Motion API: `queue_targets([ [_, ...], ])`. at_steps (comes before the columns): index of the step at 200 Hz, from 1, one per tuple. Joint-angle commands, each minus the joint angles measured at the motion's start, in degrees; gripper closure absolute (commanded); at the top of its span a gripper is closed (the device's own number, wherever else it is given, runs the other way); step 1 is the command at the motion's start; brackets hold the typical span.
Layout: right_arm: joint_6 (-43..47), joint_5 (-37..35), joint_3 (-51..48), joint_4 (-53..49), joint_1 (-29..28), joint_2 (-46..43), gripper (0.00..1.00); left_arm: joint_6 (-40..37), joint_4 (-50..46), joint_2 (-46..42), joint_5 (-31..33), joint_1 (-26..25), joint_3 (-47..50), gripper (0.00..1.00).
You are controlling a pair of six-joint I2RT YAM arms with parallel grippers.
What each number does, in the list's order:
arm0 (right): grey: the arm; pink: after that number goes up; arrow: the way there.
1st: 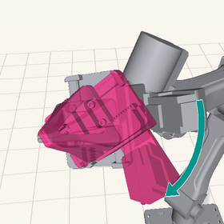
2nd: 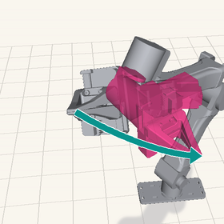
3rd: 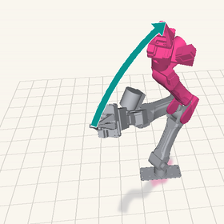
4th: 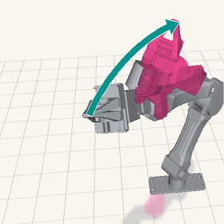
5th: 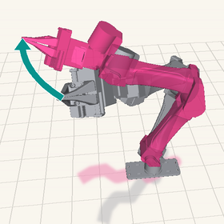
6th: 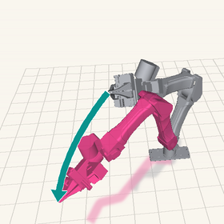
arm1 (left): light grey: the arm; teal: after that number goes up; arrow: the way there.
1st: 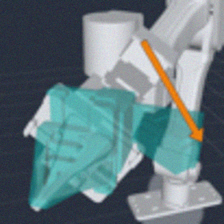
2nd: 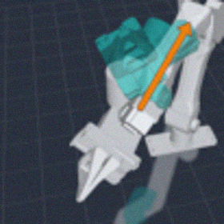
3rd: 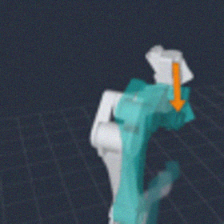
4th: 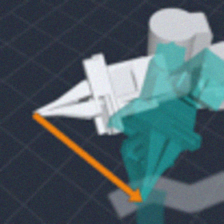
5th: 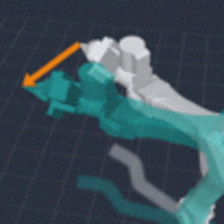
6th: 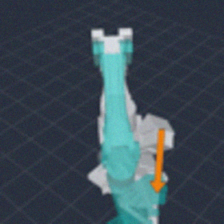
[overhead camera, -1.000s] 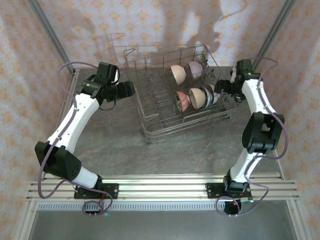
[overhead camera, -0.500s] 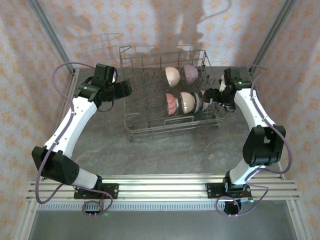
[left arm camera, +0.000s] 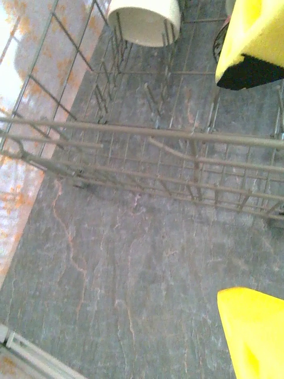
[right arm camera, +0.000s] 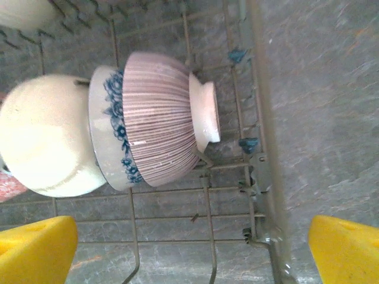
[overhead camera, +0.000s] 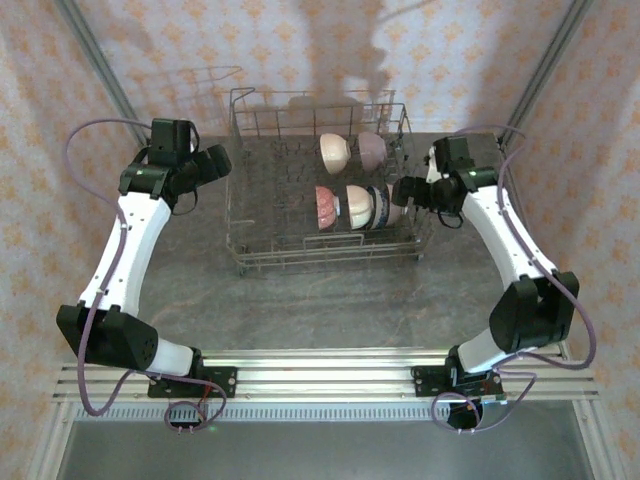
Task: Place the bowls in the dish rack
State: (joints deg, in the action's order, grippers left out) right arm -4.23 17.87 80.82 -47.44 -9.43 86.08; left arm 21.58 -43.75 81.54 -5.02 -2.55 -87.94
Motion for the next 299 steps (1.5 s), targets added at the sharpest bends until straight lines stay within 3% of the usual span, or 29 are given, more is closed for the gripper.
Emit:
queue_targets([
  [1, 1.18, -13.49, -2.01, 11.69, 5.73, -5.5, 0.01, -1.61, 6.35, -5.15, 4.54, 4.93, 4.34, 0.01],
  [31, 1.84, -27.12, -13.04, 30.76, 10.73, -4.63, 0.0, -2.46, 11.14, -6.52, 11.58, 8.61, 11.94, 0.01],
  [52, -2.66, -28.4, -18.12, 36.39, 15.05, -1.02, 0.0, -0.73, 14.54, -7.25, 17.62, 9.99, 18.81, 0.01],
  [90, -5.03, -20.63, -21.14, 40.58, 17.17, -1.59, 0.01, 1.06, 19.05, -10.86, 9.35, 12.12, 21.93, 0.01],
  [135, 1.11, -21.8, -24.79, 48.54, 17.17, 1.5, 0.01, -6.4, 25.29, -10.38, 8.43, 12.13, 27.15, 0.01],
  [159, -0.4, -21.03, -29.56, 54.71, 17.17, 3.32, 0.01, -9.53, 34.42, -9.47, 9.07, 12.06, 36.08, 0.01],
  [198, -3.39, -18.5, -32.2, 59.69, 16.34, 3.75, 0.01, -16.68, 60.46, -10.24, 12.79, 8.15, 54.89, 0.01],
  [237, 4.81, -22.15, -35.11, 59.41, 10.41, 0.09, 0.01, -16.02, 71.57, -5.94, 14.79, 5.08, 60.89, 0.01],
  [268, 2.58, -24.29, -42.13, 62.42, 10.03, -1.74, 0.01, -16.32, 77.85, -3.33, 16.16, 3.85, 62.42, 0.01],
  [293, 1.82, -27.64, -50.21, 77.0, 9.63, -3.33, 0.01, -18.79, 86.47, -0.83, 16.17, 3.08, 64.77, 0.01],
  [299, 1.68, -27.3, -49.98, 76.43, 9.78, -3.03, 0.01, -19.08, 88.37, 0.13, 15.86, 3.08, 65.26, 0.01],
])
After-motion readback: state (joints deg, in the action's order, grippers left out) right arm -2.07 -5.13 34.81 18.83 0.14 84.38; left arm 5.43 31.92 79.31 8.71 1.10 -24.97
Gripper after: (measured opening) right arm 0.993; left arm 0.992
